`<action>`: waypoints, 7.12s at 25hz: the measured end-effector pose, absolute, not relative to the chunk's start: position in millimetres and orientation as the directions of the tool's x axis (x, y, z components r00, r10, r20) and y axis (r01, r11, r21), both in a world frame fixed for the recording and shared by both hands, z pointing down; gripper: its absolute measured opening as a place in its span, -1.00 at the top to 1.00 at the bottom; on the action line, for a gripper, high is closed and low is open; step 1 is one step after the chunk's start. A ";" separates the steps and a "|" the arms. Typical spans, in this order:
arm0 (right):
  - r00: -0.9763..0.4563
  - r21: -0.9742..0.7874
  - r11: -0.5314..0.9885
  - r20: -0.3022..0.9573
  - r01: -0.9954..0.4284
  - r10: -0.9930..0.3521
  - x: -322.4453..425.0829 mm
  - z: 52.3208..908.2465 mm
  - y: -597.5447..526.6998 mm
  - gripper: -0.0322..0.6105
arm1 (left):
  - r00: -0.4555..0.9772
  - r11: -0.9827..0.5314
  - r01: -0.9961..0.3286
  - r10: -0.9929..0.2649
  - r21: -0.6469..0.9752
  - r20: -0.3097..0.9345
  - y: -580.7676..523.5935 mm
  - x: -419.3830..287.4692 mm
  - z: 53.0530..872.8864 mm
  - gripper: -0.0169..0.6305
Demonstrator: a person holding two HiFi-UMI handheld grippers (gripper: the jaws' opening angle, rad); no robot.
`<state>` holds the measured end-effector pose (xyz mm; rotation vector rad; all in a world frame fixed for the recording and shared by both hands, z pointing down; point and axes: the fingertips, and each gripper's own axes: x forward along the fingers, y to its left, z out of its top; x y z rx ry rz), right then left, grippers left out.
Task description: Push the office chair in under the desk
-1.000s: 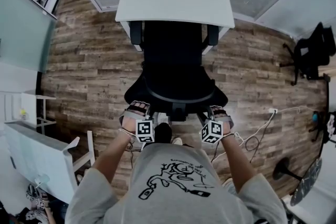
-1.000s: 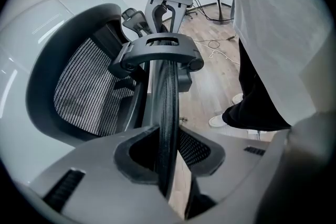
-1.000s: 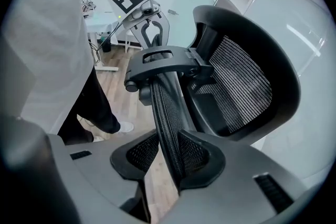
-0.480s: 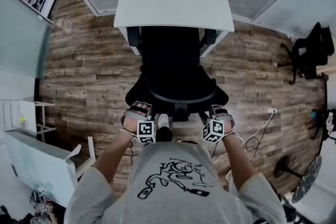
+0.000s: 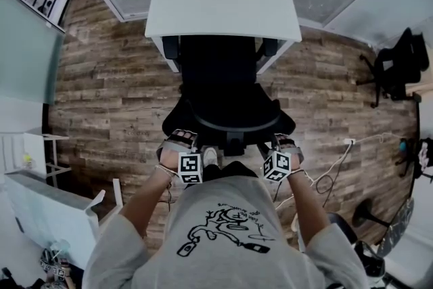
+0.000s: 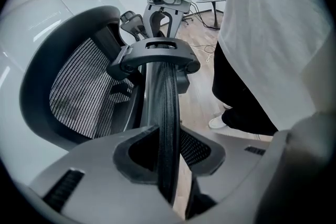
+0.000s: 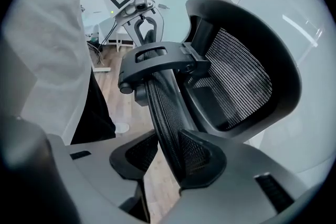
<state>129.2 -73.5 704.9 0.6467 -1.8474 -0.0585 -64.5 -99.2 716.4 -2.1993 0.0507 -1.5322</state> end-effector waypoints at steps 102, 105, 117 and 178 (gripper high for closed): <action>-0.263 0.301 0.877 0.873 -0.375 -0.412 170.8 693.9 -330.7 0.42 | 0.252 -0.917 0.154 -0.324 -0.368 0.912 -353.0 -22.5 706.2 0.56; -0.275 0.271 0.877 0.877 -0.397 -0.395 168.9 691.9 -331.0 0.37 | 0.249 -0.916 0.143 -0.334 -0.376 0.909 -354.8 -22.2 704.6 0.50; -0.294 0.195 0.869 0.888 -0.455 -0.354 170.2 668.6 -327.5 0.31 | 0.239 -0.918 0.101 -0.352 -0.384 0.905 -351.3 -37.7 688.0 0.49; -0.630 -0.204 0.600 0.139 -0.773 -0.764 47.2 317.4 -385.1 0.78 | 0.826 -0.774 -0.538 -0.563 0.333 0.024 -389.6 8.8 317.0 0.93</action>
